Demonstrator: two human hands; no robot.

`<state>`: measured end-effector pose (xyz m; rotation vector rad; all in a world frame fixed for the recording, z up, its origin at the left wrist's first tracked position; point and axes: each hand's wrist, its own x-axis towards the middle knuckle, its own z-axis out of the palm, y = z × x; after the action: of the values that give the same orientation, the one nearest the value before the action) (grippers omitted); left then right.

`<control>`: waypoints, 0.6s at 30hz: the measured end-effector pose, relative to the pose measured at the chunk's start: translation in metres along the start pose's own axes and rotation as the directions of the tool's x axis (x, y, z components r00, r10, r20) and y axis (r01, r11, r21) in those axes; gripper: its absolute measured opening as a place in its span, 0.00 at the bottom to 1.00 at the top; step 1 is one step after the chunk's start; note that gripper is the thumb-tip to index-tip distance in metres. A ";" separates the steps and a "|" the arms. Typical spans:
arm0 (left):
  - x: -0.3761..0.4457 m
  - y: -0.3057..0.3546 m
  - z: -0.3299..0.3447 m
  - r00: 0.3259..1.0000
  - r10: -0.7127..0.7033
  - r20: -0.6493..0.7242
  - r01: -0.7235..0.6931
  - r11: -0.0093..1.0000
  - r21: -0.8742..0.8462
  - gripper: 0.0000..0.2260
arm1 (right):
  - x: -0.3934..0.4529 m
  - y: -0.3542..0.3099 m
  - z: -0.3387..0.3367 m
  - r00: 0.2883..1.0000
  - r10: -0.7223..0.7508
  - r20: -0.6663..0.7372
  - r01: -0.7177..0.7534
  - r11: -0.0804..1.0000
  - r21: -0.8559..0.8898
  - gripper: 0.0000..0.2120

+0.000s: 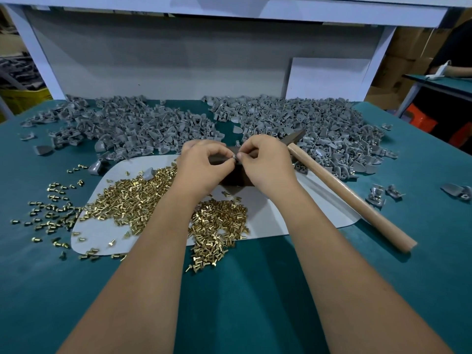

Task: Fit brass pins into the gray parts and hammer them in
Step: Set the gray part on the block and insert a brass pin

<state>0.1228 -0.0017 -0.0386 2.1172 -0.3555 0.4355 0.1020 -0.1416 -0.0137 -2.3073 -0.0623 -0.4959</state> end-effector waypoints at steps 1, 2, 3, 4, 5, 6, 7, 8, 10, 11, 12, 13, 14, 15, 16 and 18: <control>0.000 0.000 0.000 1.000 0.000 0.003 0.000 1.000 0.003 0.04 | 0.001 0.000 0.001 1.000 -0.007 -0.011 0.006 1.000 -0.021 0.06; 0.001 0.000 0.000 1.000 0.001 0.006 -0.001 1.000 0.007 0.06 | 0.001 0.000 0.003 1.000 -0.014 -0.022 0.013 0.999 -0.036 0.07; 0.001 0.000 0.000 1.000 0.000 0.007 -0.001 1.000 0.009 0.07 | 0.000 0.000 0.005 0.999 -0.017 -0.034 0.016 0.999 -0.041 0.07; 0.000 0.001 0.000 1.000 -0.001 0.007 0.001 1.000 0.010 0.07 | 0.000 0.000 0.007 0.999 -0.017 -0.044 0.016 0.999 -0.039 0.08; 0.000 0.000 0.001 1.000 -0.002 0.006 0.002 1.000 0.012 0.07 | -0.001 0.000 0.008 0.998 -0.014 -0.054 0.013 0.999 -0.034 0.09; 0.000 0.000 0.001 1.000 -0.002 0.004 0.002 1.000 0.015 0.06 | -0.002 0.001 0.009 0.998 -0.011 -0.061 0.009 1.000 -0.023 0.10; 0.000 0.000 0.001 1.000 -0.002 0.002 0.002 1.000 0.018 0.06 | -0.002 0.002 0.010 0.998 -0.007 -0.064 0.007 1.000 -0.003 0.10; 0.000 -0.001 0.001 1.000 -0.002 0.000 0.002 1.000 0.020 0.05 | -0.003 0.003 0.010 0.998 -0.003 -0.066 0.005 1.000 0.024 0.10; 0.000 -0.001 0.001 1.000 0.000 -0.003 0.000 1.000 0.023 0.04 | -0.003 0.005 0.011 0.998 0.004 -0.070 0.001 0.998 0.070 0.10; 0.000 -0.002 0.001 1.000 0.000 -0.005 0.000 1.000 0.022 0.04 | -0.004 0.005 0.012 0.997 0.012 -0.074 -0.006 0.997 0.083 0.10; -0.001 -0.001 0.002 1.000 -0.002 -0.008 0.003 1.000 0.019 0.05 | -0.004 0.006 0.012 0.997 0.023 -0.076 -0.016 0.996 0.093 0.10; -0.001 -0.001 0.002 1.000 -0.006 -0.011 0.007 1.000 0.017 0.05 | -0.004 0.007 0.012 0.997 0.033 -0.076 -0.025 0.995 0.100 0.10; -0.002 -0.001 0.001 1.000 -0.009 -0.013 0.009 1.000 0.014 0.05 | -0.003 0.007 0.013 0.996 0.042 -0.076 -0.034 0.994 0.103 0.10; -0.002 -0.001 0.001 1.000 -0.010 -0.013 0.010 1.000 0.008 0.05 | -0.003 0.007 0.013 0.996 0.053 -0.076 -0.045 0.994 0.102 0.09; -0.002 -0.001 0.001 1.000 -0.012 -0.011 0.012 1.000 0.000 0.06 | -0.002 0.006 0.012 0.995 0.063 -0.077 -0.056 0.994 0.099 0.09; -0.002 -0.001 0.001 1.000 -0.019 -0.009 0.019 1.000 -0.012 0.05 | -0.001 0.005 0.012 0.995 0.069 -0.073 -0.062 0.994 0.093 0.08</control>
<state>0.1214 -0.0019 -0.0408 2.1046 -0.3320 0.4309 0.1059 -0.1372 -0.0254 -2.1925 0.0277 -0.5364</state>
